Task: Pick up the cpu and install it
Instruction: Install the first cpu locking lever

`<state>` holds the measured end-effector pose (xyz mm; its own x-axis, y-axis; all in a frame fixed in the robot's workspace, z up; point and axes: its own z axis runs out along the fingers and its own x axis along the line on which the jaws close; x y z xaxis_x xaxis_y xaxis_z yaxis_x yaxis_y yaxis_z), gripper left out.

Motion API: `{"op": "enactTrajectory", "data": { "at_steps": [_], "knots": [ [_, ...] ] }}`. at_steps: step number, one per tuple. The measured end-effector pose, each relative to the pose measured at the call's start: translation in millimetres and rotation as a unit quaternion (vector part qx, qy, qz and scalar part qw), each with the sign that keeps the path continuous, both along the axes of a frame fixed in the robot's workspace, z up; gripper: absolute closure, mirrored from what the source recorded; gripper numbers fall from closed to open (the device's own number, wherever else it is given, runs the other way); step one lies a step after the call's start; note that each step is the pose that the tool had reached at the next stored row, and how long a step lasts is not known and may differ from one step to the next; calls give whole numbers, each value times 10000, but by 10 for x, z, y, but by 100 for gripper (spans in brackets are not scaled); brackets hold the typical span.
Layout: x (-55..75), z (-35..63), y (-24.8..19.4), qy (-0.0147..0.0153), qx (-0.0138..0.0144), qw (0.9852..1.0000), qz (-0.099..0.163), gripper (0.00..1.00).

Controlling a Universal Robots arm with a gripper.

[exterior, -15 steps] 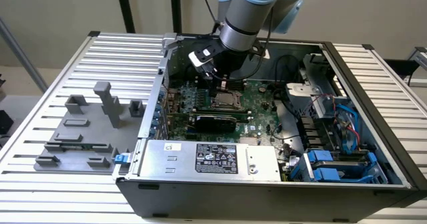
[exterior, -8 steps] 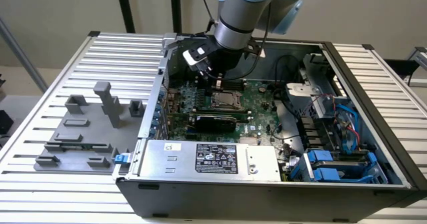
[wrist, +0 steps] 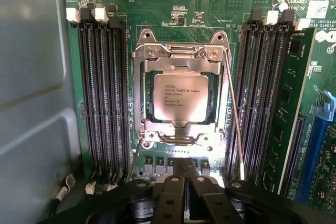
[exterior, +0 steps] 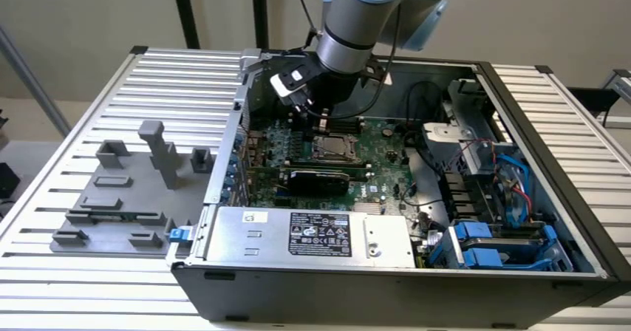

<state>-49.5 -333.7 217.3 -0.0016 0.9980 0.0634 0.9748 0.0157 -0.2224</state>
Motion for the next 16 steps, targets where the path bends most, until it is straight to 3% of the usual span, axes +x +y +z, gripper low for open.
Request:
{"op": "enactTrajectory", "data": {
  "at_steps": [6, 12, 16],
  "knots": [
    [0, 0, 0, 0, 44, 10000, 0, 89],
    [-9, -1, 0, 0, 45, 10000, -3, 89],
    [-102, 1, -2, 0, 46, 10000, -22, 89]
  ]
}}
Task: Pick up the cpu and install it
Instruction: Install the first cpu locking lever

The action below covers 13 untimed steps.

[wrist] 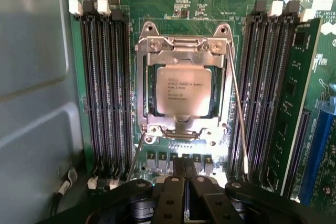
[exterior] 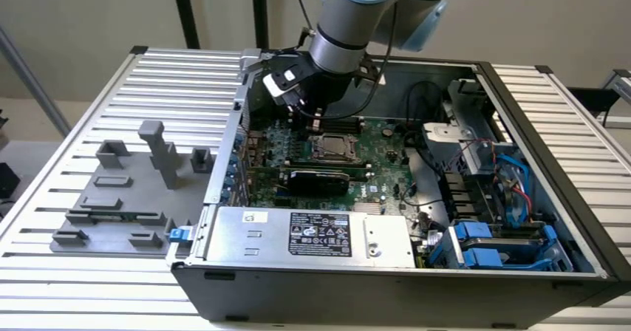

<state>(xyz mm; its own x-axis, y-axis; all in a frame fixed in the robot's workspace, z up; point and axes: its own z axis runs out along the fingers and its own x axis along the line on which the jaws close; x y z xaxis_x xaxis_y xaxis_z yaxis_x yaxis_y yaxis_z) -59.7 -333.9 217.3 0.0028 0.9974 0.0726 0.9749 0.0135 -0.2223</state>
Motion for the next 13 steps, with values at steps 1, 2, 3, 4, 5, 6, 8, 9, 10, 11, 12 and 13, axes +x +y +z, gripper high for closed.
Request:
{"op": "enactTrajectory", "data": {
  "at_steps": [1, 2, 3, 4, 5, 6, 8, 9, 10, 11, 12, 13],
  "knots": [
    [-28, 2, 0, 0, 0, 10000, -3, 89],
    [-59, 5, 0, 0, 0, 10000, -5, 89],
    [-84, 12, 0, 0, 0, 10000, -8, 89],
    [-105, 24, 0, 0, 1, 10000, -11, 89],
    [-121, 45, 0, 0, 5, 10000, -15, 89],
    [-133, 74, 0, 0, 9, 10000, -21, 89],
    [-150, 146, -1, 0, 20, 10000, -37, 89],
    [-155, 177, -1, 0, 25, 10000, -54, 89],
    [-161, 213, -1, 0, 31, 10000, -74, 89],
    [-167, 242, -1, -1, 39, 9999, -98, 89],
    [-173, 268, -1, 0, 45, 9999, -124, 89],
    [-179, 291, -1, 0, 52, 9999, -151, 89]
  ]
}}
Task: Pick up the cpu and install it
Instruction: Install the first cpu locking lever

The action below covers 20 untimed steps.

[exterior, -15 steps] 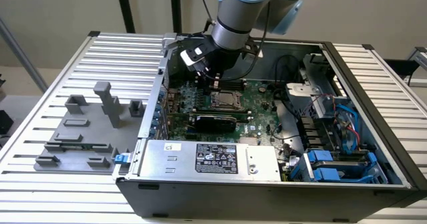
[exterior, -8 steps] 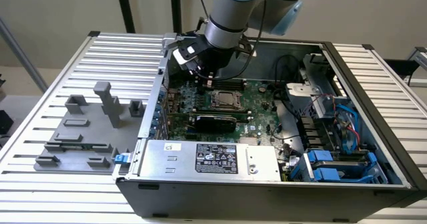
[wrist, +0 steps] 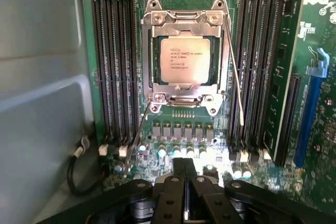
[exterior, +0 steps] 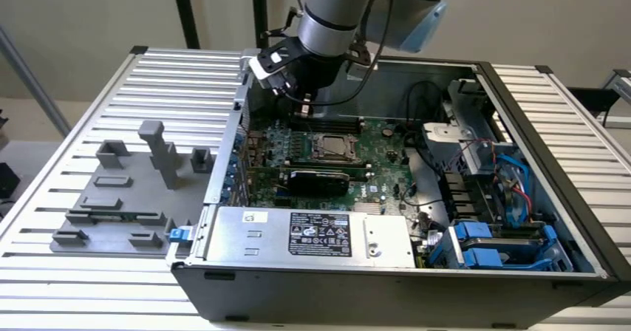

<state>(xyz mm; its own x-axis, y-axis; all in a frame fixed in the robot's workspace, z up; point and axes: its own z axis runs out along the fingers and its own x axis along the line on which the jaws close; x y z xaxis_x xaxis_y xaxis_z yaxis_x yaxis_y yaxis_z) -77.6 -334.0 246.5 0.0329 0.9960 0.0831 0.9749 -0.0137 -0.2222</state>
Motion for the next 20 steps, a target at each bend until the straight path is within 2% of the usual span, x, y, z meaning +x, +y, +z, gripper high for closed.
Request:
{"op": "enactTrajectory", "data": {
  "at_steps": [2, 6, 13, 15, 20],
  "knots": [
    [-5, 33, 0, 0, 11, 10000, -74, 89],
    [-6, 37, 0, -1, 27, 9994, -333, 89],
    [-21, 8, 1, 0, 29, 9974, -716, 89],
    [-22, 7, 1, 0, 45, 9965, -830, 89],
    [-30, 7, 1, 11, 109, 9941, -1081, 89]
  ]
}}
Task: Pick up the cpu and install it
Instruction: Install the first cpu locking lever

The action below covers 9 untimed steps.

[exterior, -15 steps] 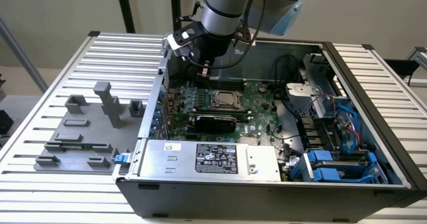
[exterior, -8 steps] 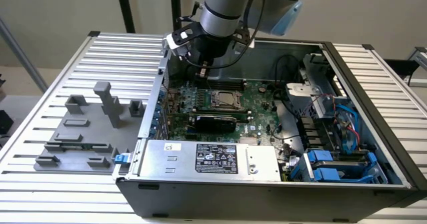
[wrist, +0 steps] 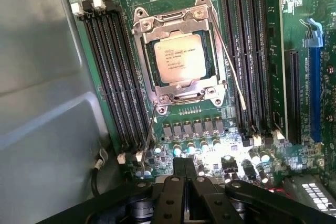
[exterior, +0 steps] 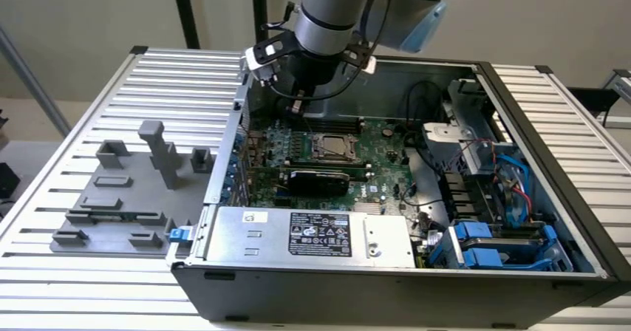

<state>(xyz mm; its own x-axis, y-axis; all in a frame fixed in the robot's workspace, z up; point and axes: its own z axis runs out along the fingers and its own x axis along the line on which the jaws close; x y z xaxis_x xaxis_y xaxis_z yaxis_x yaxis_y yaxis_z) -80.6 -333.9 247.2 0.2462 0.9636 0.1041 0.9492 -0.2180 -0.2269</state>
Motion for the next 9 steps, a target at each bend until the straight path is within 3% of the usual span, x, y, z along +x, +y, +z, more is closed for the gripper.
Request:
{"op": "enactTrajectory", "data": {
  "at_steps": [2, 9],
  "knots": [
    [-13, 5, 0, 4, 70, 10000, -65, 89],
    [-65, 21, 0, 10, 394, 9989, -257, 89]
  ]
}}
